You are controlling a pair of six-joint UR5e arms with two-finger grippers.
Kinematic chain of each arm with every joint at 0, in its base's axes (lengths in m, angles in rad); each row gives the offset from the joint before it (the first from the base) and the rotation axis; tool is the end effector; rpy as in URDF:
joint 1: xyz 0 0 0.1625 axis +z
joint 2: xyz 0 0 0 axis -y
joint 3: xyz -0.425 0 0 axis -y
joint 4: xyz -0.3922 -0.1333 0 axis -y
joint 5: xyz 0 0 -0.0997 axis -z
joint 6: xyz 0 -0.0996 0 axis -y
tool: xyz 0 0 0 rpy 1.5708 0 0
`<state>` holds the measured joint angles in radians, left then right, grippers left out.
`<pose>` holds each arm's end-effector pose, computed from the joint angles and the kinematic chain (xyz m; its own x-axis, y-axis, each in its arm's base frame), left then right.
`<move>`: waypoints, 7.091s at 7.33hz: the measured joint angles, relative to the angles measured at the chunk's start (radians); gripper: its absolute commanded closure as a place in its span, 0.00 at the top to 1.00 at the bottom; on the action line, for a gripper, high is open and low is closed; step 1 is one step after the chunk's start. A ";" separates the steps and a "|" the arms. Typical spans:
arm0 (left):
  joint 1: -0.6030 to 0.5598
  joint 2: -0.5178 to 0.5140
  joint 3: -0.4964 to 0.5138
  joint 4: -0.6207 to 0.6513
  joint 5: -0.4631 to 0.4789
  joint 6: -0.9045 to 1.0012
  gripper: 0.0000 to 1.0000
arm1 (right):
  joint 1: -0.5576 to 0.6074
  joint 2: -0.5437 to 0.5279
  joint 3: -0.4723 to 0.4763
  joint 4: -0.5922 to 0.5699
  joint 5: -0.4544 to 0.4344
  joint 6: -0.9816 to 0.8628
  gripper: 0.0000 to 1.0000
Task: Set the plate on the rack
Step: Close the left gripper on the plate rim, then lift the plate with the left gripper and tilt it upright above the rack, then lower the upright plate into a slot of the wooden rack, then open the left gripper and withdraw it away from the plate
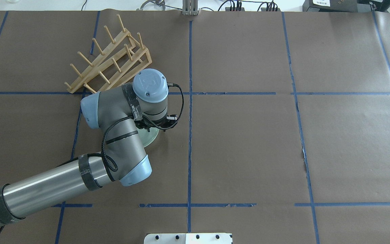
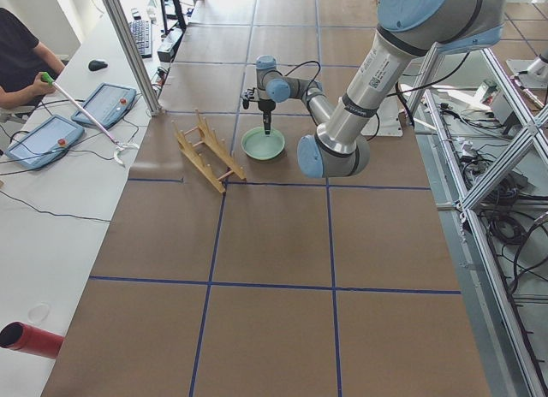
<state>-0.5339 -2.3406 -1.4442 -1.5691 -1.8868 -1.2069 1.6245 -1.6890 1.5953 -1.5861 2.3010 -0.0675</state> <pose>0.5902 -0.4678 0.2486 0.7597 -0.0561 -0.6478 0.0569 0.9982 -0.0197 0.0899 -0.4272 0.7058 0.7420 0.0452 0.6689 -0.0033 0.9980 -0.0638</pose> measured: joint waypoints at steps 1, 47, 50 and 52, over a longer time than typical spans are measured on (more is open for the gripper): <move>-0.001 0.001 -0.001 0.000 0.000 0.001 0.00 | 0.000 0.000 0.000 0.000 0.000 0.000 1.00; -0.500 0.204 0.036 -1.095 -0.059 -0.465 0.99 | 0.000 -0.001 0.000 0.000 0.000 0.000 1.00; -0.701 0.330 -0.077 -0.764 -0.417 -0.104 0.99 | 0.000 -0.001 0.000 0.000 0.000 0.000 1.00; -0.766 0.417 -0.105 -0.499 -0.461 0.272 0.99 | 0.000 0.000 0.000 0.000 0.000 0.000 1.00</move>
<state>-1.3004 -1.9233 -1.5496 -2.0682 -2.3477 -0.9344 1.6245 -1.6892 1.5949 -1.5861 2.3010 -0.0675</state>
